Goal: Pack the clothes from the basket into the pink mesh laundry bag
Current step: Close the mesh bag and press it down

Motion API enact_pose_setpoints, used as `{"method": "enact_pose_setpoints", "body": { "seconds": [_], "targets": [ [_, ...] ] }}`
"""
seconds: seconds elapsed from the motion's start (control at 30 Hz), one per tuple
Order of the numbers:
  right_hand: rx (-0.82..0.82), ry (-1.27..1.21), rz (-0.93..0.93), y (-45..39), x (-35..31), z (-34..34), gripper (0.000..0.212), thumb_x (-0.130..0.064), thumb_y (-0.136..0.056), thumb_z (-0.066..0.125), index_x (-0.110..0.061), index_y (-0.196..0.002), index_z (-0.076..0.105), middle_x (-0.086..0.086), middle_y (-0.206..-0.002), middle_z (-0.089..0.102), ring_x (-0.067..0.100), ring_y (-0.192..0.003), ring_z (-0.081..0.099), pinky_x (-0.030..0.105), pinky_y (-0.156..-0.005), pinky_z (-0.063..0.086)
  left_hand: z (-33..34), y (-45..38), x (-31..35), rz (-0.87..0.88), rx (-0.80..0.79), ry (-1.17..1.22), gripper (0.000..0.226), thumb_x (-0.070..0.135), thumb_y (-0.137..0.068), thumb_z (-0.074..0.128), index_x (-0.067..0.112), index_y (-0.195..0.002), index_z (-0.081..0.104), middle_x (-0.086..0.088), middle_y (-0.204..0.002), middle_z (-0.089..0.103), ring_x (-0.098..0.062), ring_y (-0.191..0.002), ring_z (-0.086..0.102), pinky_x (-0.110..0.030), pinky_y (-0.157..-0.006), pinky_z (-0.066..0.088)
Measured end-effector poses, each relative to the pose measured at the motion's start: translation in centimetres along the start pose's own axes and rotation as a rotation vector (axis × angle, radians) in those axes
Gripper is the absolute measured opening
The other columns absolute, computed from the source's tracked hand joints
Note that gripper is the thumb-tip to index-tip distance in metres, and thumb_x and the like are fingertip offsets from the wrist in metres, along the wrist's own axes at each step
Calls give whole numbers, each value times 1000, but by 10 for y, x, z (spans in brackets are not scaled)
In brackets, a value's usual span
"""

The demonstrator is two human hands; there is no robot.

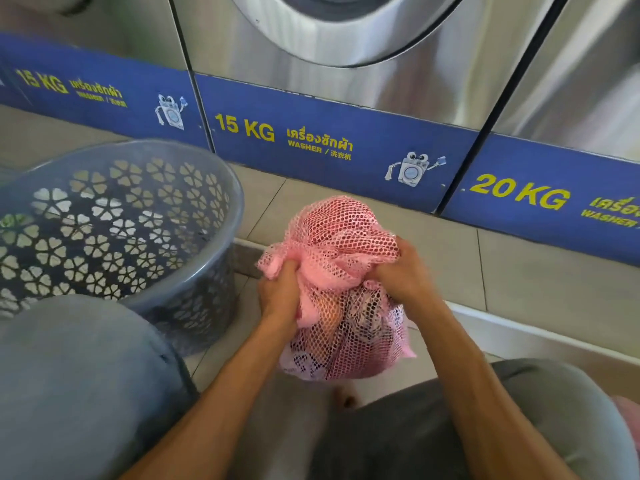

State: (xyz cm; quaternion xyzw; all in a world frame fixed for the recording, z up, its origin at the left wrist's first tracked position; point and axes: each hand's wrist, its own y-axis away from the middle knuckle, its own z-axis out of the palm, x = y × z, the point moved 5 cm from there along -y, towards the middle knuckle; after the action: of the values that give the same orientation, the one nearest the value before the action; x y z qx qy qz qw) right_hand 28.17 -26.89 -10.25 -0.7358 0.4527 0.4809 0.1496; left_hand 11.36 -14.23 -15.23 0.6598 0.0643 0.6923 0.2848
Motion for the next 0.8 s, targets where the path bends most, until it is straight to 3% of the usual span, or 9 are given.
{"method": "enact_pose_setpoints", "body": {
  "seconds": [0.07,0.23,0.3,0.37,0.43,0.5,0.53,0.67,0.8],
  "targets": [
    [80,-70,-90,-3,-25,-19,37,-17,-75,78,-30,-104,61,-9,-85,73,13,-76,71,37,-65,61,14,6,25,24,10,55,17,42,-86,67,28,-82,58,3,-79,66,-15,-72,63,-31,-66,53],
    [238,-71,-204,-31,-86,-66,31,-17,-78,73,-25,-103,59,-10,-85,68,10,-77,64,28,-62,51,52,-19,96,142,6,33,26,48,-76,68,26,-89,65,-2,-97,73,-21,-87,69,-41,-85,57],
    [256,-77,-233,-49,-101,-74,30,-19,-76,73,-24,-102,58,-7,-89,68,14,-80,64,31,-68,52,69,-36,123,202,-24,-19,29,48,-79,65,21,-90,69,-4,-87,71,-18,-70,65,-35,-70,57],
    [271,-95,-245,-69,-111,-77,30,-17,-75,74,-25,-99,57,-8,-89,67,12,-80,63,29,-65,50,83,-54,146,221,-25,-74,39,46,-83,65,12,-101,70,-14,-79,66,-19,-54,54,-26,-50,43],
    [274,-141,-242,-91,-119,-75,33,-13,-78,73,-26,-103,56,-10,-88,66,9,-80,63,24,-57,47,94,-74,161,222,-17,-76,51,48,-81,66,7,-112,68,-19,-88,69,-21,-55,58,-24,-46,35],
    [285,-163,-234,-114,-122,-72,36,-11,-79,72,-26,-109,57,-10,-89,67,7,-78,63,21,-54,46,106,-92,171,229,-26,-78,48,46,-81,67,9,-112,66,-21,-102,70,-22,-54,57,-24,-48,36],
    [292,-166,-233,-126,-122,-70,37,-11,-79,72,-26,-109,58,-10,-89,67,7,-78,63,21,-54,47,111,-100,174,217,-36,-92,45,45,-82,67,10,-110,65,-19,-99,70,-19,-51,53,-24,-50,39],
    [312,-134,-220,-166,-112,-59,34,-9,-78,72,-27,-101,55,-8,-90,68,12,-82,65,28,-63,53,122,-142,167,188,-34,-143,31,47,-85,66,19,-96,57,1,-76,60,-16,-60,57,-34,-68,53],
    [340,-66,-181,-193,-86,-46,24,-15,-80,66,-26,-96,52,-8,-88,64,19,-84,63,43,-76,56,129,-179,143,143,-73,-149,22,41,-90,65,20,-87,60,4,-70,57,-12,-56,52,-26,-55,45]
  ]
}}
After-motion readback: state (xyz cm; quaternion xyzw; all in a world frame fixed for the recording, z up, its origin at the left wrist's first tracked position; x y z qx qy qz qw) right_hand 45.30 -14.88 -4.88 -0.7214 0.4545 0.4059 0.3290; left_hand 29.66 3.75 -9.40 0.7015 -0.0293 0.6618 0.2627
